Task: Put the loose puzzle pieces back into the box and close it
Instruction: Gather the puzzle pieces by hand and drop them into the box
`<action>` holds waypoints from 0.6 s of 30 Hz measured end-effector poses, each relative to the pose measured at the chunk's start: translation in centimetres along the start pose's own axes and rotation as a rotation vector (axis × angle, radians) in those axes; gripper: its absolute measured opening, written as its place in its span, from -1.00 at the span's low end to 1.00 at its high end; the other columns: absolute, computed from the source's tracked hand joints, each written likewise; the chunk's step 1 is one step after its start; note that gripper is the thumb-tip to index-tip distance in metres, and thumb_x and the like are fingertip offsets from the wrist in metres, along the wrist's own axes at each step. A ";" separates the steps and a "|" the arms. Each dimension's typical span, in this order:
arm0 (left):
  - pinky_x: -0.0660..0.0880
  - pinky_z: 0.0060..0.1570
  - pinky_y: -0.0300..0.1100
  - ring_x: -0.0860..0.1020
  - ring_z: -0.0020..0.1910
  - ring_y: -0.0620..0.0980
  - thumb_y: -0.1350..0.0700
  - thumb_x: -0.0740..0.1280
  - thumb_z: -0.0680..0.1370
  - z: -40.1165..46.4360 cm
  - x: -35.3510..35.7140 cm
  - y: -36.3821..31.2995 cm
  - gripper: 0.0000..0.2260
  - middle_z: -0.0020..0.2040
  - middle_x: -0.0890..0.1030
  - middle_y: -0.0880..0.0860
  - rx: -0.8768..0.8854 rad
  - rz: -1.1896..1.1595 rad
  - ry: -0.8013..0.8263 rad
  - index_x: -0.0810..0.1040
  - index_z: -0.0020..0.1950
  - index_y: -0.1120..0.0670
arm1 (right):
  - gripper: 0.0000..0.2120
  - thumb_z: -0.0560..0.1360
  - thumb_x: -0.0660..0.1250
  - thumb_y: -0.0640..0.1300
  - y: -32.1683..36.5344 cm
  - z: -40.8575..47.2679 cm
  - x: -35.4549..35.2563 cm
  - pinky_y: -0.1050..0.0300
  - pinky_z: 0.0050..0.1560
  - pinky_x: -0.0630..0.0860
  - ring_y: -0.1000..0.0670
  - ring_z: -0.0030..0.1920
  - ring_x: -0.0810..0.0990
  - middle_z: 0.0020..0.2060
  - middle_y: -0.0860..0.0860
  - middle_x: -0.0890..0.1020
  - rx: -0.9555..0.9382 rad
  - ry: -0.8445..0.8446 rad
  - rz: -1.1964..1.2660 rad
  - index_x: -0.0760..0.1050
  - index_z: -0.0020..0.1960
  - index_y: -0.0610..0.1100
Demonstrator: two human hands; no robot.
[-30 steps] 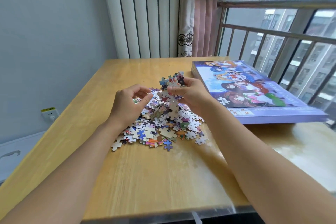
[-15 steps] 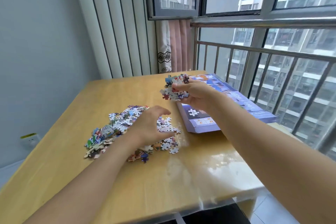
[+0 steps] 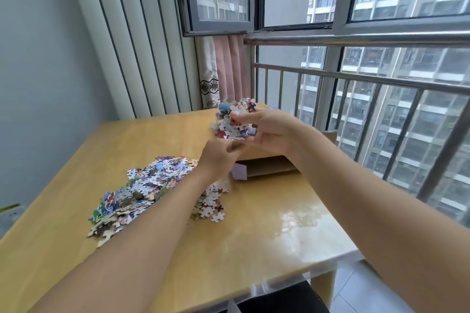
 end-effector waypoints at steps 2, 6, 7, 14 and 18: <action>0.56 -0.08 -0.23 0.64 -0.11 -0.12 0.05 0.46 0.48 1.3 -1.4 1.0 -0.93 -0.15 0.67 -0.13 -0.073 -0.076 -0.078 0.61 -0.07 -0.03 | -0.67 0.49 0.45 -0.33 -0.2 -0.9 0.0 -0.08 0.05 0.66 -0.16 0.10 0.70 0.15 -0.24 0.66 -0.003 0.024 0.023 0.49 0.22 -0.32; 0.51 -0.24 -0.09 0.64 -0.17 0.10 0.03 0.46 0.52 3.2 -2.7 1.4 -0.79 -0.23 0.68 0.08 -0.163 0.033 -0.078 0.64 -0.26 0.12 | -0.67 0.50 0.43 -0.33 -2.8 -2.0 -2.6 -0.03 0.04 0.67 -0.13 0.13 0.69 0.15 -0.22 0.67 0.057 -0.023 0.051 0.50 0.24 -0.32; 0.53 -0.20 -0.08 0.64 -0.18 0.09 -0.08 0.44 0.53 3.6 -3.1 1.4 -0.69 -0.23 0.70 0.08 -0.184 -0.010 -0.094 0.67 -0.23 0.15 | -0.67 0.51 0.42 -0.32 -3.6 -2.1 -3.6 -0.03 0.07 0.66 -0.14 0.15 0.68 0.16 -0.22 0.66 0.079 -0.052 0.057 0.49 0.25 -0.30; 0.54 0.02 -0.08 0.63 -0.07 -0.05 -0.15 0.39 0.57 4.0 -3.8 0.6 -0.65 -0.10 0.73 0.03 -0.204 -0.129 -0.121 0.74 -0.04 0.13 | -0.62 0.49 0.44 -0.37 -5.8 -2.6 -8.6 -0.11 -0.15 0.69 -0.16 0.09 0.67 0.21 -0.27 0.57 0.221 -0.272 0.209 0.47 0.28 -0.31; 0.49 -0.01 -0.26 0.64 0.02 -0.08 -0.11 0.40 0.58 4.0 -3.7 0.2 -0.76 -0.08 0.70 -0.11 -0.203 -0.170 -0.118 0.74 0.01 0.03 | -0.59 0.46 0.46 -0.40 -6.0 -2.5 -9.7 -0.12 -0.29 0.68 -0.20 0.03 0.68 0.21 -0.28 0.53 0.253 -0.344 0.219 0.44 0.27 -0.31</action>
Point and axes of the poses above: each hand's wrist, its own z-axis towards the middle knuckle, its own x-axis out of the palm, y = z × x, the point moved 10 cm from there along z, towards the middle knuckle
